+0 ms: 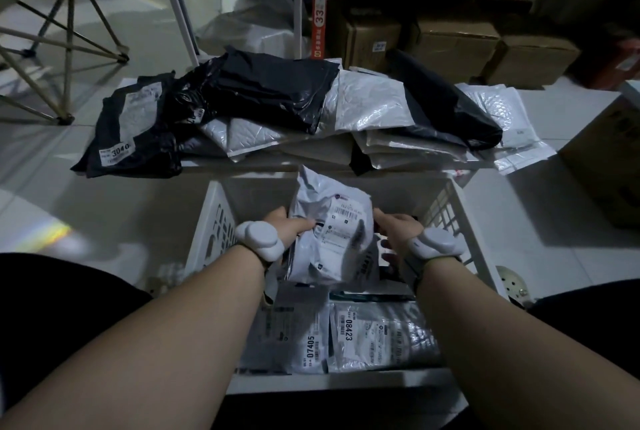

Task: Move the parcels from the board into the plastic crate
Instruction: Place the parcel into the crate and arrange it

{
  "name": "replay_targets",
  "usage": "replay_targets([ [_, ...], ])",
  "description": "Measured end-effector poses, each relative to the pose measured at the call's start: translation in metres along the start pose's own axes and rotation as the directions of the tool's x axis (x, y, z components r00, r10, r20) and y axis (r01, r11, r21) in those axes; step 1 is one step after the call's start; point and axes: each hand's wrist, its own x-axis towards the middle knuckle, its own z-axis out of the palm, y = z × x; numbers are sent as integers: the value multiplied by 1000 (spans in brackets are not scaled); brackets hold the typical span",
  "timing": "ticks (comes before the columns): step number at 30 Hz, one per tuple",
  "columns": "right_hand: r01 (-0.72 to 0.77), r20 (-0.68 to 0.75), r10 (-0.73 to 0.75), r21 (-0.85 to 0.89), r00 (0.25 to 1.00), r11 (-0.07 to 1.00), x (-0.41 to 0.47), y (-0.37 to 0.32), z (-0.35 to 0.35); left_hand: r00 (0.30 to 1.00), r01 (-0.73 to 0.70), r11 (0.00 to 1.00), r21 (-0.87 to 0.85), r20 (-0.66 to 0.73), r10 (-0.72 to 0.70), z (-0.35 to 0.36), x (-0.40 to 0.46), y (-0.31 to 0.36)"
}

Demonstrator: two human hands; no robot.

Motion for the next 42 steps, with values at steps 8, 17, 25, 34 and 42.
replay_targets([
  [8, -87, 95, 82, 60, 992, 994, -1, 17, -3, 998, 18, 999, -52, 67, -14, 0, 4, -7],
  [17, 12, -34, -9, 74, 999, 997, -4, 13, -12, 968, 37, 978, 207, 236, -87, 3, -19, -2],
  [25, 90, -64, -91, -26, 994, 996, -10, 5, -9, 991, -22, 867, 497, 124, -46, 4, -10, 1],
  [34, -55, -18, 55, 7, 998, 998, 32, 22, -19, 989, 109, 905, 411, 44, -140, 0, -6, -6],
  [42, -196, -7, 205, 257, 979, 946, 15, 15, -17, 937, 334, 942, 14, 103, -334, 2, -13, -17],
])
